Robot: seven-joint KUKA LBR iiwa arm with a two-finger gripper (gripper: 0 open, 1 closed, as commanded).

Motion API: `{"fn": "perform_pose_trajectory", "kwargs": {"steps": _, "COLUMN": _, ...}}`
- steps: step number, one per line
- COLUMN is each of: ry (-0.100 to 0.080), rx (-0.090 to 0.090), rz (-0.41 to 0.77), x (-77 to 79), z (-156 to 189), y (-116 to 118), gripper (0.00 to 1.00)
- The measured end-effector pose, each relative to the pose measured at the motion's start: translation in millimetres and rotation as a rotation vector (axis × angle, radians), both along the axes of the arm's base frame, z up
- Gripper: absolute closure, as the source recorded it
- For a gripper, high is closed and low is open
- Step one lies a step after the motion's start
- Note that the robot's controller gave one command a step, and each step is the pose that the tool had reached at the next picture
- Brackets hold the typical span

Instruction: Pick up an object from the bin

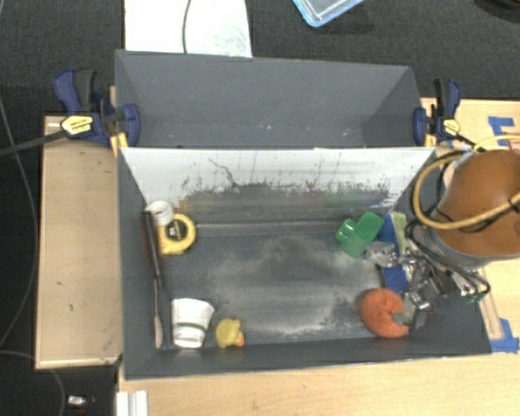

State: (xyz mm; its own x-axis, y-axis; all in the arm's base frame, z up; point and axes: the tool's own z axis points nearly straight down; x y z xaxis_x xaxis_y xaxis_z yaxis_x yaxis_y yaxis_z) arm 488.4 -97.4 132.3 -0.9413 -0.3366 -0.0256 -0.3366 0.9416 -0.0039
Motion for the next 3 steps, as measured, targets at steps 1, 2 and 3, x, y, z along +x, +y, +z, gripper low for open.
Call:
{"fn": "perform_pose_trajectory", "kwargs": {"steps": 1, "ry": 0.015, "rx": -0.004, "rz": -0.001, "x": 5.7, "z": -6.6, "y": -17.5, "gripper": 0.0}}
{"fn": "perform_pose_trajectory", "kwargs": {"steps": 2, "ry": 0.008, "rx": -0.008, "rz": 0.273, "x": 3.3, "z": -24.5, "y": -13.4, "gripper": 0.0}}
{"fn": "perform_pose_trajectory", "kwargs": {"steps": 3, "ry": 0.01, "rx": 0.004, "rz": -0.196, "x": 9.7, "z": -58.9, "y": -30.4, "gripper": 1.0}}
